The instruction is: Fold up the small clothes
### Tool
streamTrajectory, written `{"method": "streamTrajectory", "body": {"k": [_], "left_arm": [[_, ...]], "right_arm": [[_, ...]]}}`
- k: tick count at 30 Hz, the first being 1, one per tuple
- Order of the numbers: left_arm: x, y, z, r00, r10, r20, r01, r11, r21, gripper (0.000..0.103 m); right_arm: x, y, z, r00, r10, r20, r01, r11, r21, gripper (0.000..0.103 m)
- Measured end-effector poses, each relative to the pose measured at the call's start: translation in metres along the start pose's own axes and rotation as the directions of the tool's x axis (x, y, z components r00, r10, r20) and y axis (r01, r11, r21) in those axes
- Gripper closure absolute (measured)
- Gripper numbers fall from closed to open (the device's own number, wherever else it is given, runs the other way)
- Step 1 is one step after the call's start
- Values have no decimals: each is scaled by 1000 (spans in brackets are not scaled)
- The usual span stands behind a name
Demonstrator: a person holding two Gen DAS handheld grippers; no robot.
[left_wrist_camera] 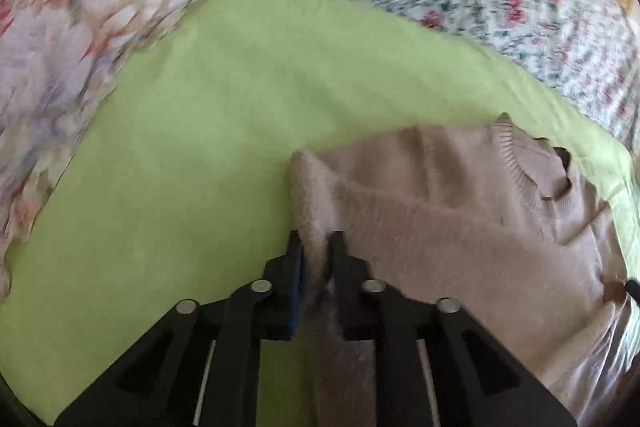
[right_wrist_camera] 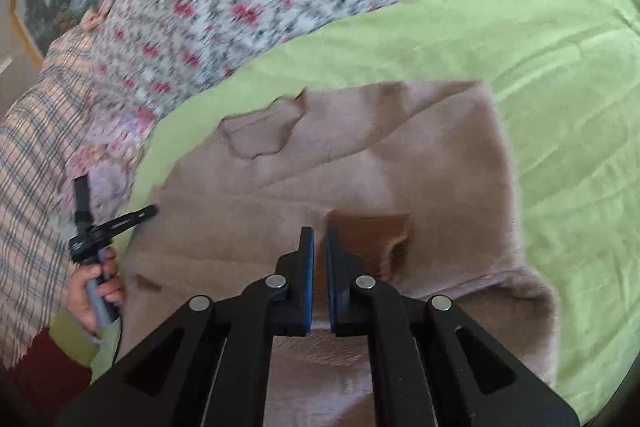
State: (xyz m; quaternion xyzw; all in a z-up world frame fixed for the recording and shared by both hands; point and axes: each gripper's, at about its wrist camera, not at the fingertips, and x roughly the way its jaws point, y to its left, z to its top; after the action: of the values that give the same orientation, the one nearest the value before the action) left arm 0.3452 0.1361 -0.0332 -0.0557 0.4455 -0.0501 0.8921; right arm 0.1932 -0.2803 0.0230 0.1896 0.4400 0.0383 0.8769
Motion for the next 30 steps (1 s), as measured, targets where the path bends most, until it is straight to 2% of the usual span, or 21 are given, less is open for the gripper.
{"method": "streamTrajectory", "body": {"k": [3, 5, 7, 9, 11, 14, 16, 18, 20, 21, 25, 28, 30], "left_arm": [[-34, -1, -10, 998, -32, 49, 34, 999, -35, 88], [-57, -12, -23, 989, -121, 80, 123, 992, -24, 86], [-61, -24, -36, 987, -144, 64, 144, 990, 12, 84], [-50, -28, -46, 997, -83, 3, 83, 995, 47, 85], [-35, -27, -55, 998, -22, -54, 26, 997, 69, 84], [-49, -26, -58, 999, -22, -39, 25, 997, 79, 85], [-68, -29, -63, 999, -31, -24, 33, 996, 86, 82], [-93, -31, -76, 998, -61, -12, 62, 995, 79, 67], [-117, -31, -97, 996, -88, -6, 88, 993, 77, 59], [-126, -32, -107, 996, -89, -10, 90, 993, 82, 58], [-161, -29, -158, 994, -93, -49, 97, 991, 89, 53], [-177, -29, -193, 994, -64, -84, 72, 993, 98, 52], [-187, -28, -216, 993, -55, -104, 66, 992, 107, 51]], "right_arm": [[6, 6, -2, 999, 20, -46, -22, 999, -40, 97], [17, 6, -3, 995, 24, -98, -29, 999, -46, 97], [28, -5, -7, 987, -63, -148, 60, 998, -26, 97], [27, -24, -13, 978, -134, -159, 140, 990, 21, 97], [12, -38, -18, 986, -90, -141, 103, 991, 88, 97], [-26, -38, -26, 992, -88, -93, 96, 991, 88, 96], [-53, -38, -35, 996, -61, -68, 67, 994, 90, 93], [-76, -36, -46, 996, -61, -58, 65, 994, 83, 87], [-92, -31, -59, 996, -64, -58, 67, 996, 56, 75], [-100, -27, -66, 996, -68, -63, 70, 997, 36, 70], [-120, -9, -95, 992, -58, -109, 53, 997, -49, 70], [-126, 11, -125, 978, -67, -198, 39, 989, -142, 70], [-130, 23, -151, 961, -50, -272, -3, 982, -190, 70]]}}
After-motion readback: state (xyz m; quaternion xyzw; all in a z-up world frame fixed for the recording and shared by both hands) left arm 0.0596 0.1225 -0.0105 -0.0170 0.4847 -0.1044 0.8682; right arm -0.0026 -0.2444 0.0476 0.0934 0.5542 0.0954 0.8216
